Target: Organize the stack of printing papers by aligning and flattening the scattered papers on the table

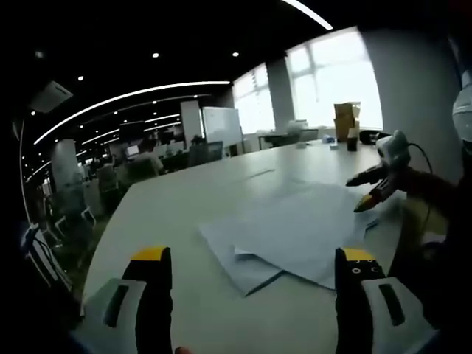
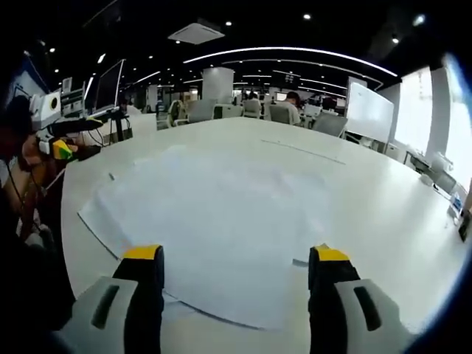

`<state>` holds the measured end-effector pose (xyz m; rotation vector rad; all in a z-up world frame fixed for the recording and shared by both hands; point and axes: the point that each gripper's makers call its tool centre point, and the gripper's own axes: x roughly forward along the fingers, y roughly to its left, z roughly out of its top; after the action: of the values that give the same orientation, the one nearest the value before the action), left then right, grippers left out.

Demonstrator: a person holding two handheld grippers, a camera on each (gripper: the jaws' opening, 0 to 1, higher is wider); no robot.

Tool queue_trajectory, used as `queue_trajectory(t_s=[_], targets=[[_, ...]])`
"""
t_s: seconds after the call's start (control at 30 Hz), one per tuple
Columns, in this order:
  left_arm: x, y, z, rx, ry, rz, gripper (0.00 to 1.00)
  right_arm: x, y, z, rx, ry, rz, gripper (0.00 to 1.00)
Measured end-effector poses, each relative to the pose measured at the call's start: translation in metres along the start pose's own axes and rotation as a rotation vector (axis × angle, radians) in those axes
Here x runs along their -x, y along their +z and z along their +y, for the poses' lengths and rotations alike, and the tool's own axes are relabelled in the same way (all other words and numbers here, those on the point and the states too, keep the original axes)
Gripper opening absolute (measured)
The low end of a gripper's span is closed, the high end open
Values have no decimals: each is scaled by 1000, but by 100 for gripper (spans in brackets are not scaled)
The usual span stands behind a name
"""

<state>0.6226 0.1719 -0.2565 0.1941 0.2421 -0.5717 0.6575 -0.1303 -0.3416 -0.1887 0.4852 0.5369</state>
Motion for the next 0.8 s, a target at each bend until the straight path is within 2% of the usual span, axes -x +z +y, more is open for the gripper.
queue_trajectory(t_s=[0.17, 0.4, 0.8], targets=[[1, 4, -3, -4, -5, -13, 94, -3, -3, -1, -9, -4, -2, 75], [-2, 3, -5, -2, -12, -12, 93, -1, -3, -5, -43, -19, -39, 73], [-6, 0, -7, -6, -20, 3, 93, -4, -13, -4, -53, -29, -35, 70]])
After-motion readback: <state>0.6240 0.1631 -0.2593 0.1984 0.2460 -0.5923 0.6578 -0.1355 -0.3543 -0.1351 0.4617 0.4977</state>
